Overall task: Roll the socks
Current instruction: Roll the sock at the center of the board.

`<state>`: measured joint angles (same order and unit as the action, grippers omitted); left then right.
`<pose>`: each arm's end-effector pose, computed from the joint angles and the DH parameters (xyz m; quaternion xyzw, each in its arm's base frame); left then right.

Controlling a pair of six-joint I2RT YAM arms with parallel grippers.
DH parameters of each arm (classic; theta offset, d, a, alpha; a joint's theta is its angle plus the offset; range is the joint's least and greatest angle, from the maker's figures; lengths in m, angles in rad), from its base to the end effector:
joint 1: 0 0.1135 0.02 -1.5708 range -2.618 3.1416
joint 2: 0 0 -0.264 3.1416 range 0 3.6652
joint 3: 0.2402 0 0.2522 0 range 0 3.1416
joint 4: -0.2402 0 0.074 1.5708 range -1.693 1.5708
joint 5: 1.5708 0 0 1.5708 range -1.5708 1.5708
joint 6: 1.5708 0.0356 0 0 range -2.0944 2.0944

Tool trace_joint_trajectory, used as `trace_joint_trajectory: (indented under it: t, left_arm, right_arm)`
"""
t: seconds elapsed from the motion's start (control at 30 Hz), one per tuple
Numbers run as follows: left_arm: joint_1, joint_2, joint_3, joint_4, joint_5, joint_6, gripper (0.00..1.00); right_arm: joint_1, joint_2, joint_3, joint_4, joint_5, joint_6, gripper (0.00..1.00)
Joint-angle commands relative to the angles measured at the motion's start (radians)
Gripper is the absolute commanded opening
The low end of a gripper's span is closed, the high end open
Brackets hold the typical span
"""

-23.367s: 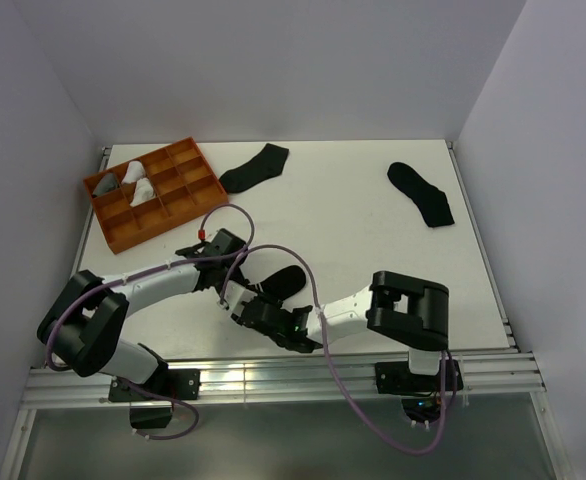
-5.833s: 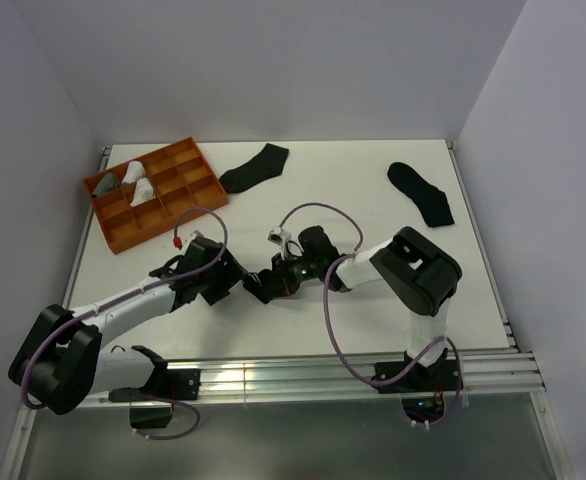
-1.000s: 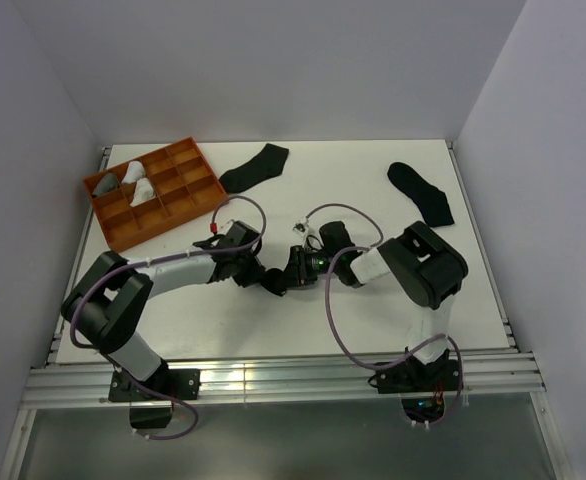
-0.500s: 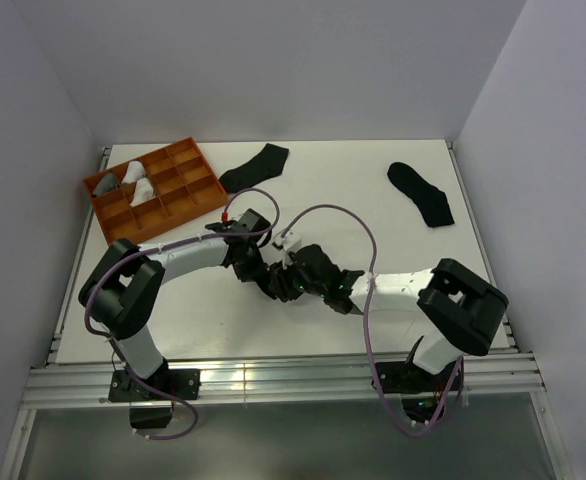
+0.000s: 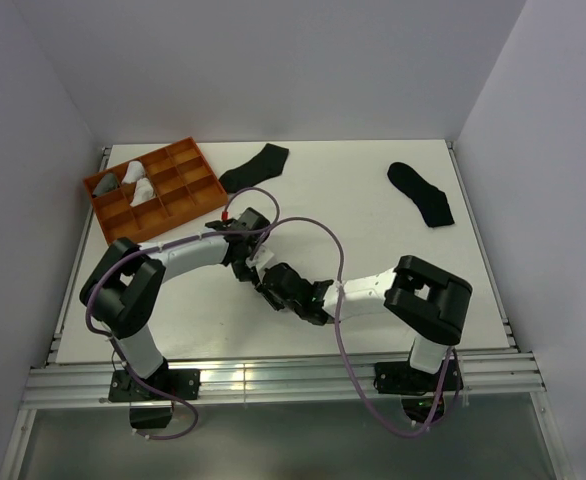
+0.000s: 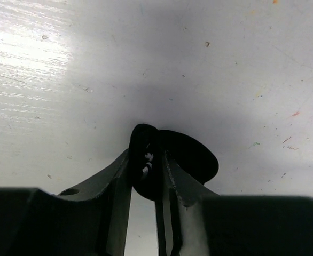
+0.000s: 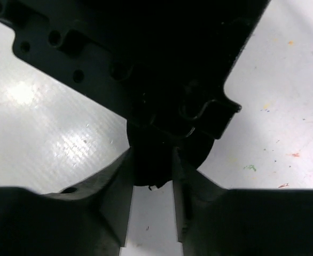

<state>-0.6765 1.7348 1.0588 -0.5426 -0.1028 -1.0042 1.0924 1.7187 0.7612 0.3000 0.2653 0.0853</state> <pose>0.2592 -0.2034 0.1648 -0.1693 0.9686 -0.0966 0.1544 0.1624 0.2928 0.1426 -0.3782 0.8074 0.1440 0.4294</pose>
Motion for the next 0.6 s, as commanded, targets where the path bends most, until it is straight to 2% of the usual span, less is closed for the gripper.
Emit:
trace_joint_trajectory:
  t: [0.0, 0.1, 0.13, 0.17, 0.33, 0.47, 0.5, 0.57]
  left_arm:
    - [-0.005, 0.032, -0.006, -0.065, -0.008, 0.042, 0.32]
    - [-0.005, 0.013, -0.013, -0.049, -0.005, 0.053, 0.36]
    - [-0.002, 0.005, -0.013, -0.048, -0.014, 0.053, 0.41]
    - [0.002, -0.013, -0.013, -0.048, -0.02, 0.047, 0.43]
    - [0.037, -0.113, -0.04, -0.031, -0.072, 0.003, 0.6]
    - [0.08, -0.257, -0.097, 0.007, -0.101, -0.066, 0.78]
    - [0.089, -0.283, -0.133, 0.035, -0.098, -0.08, 0.83]
    - [0.12, -0.352, -0.172, 0.064, -0.081, -0.114, 0.87]
  right_arm:
    - [0.02, 0.059, 0.047, -0.036, 0.068, -0.036, 0.35]
    - [0.021, 0.088, 0.055, -0.055, 0.065, -0.025, 0.13]
    - [0.021, 0.087, 0.049, -0.056, 0.054, -0.021, 0.03]
    - [0.02, 0.084, 0.047, -0.058, 0.028, -0.012, 0.0]
    - [-0.026, 0.067, 0.041, -0.073, -0.18, 0.031, 0.0]
    - [-0.129, 0.061, 0.046, -0.079, -0.421, 0.097, 0.0]
    - [-0.149, 0.064, 0.047, -0.078, -0.527, 0.109, 0.0]
    - [-0.189, 0.071, 0.055, -0.075, -0.616, 0.151, 0.0]
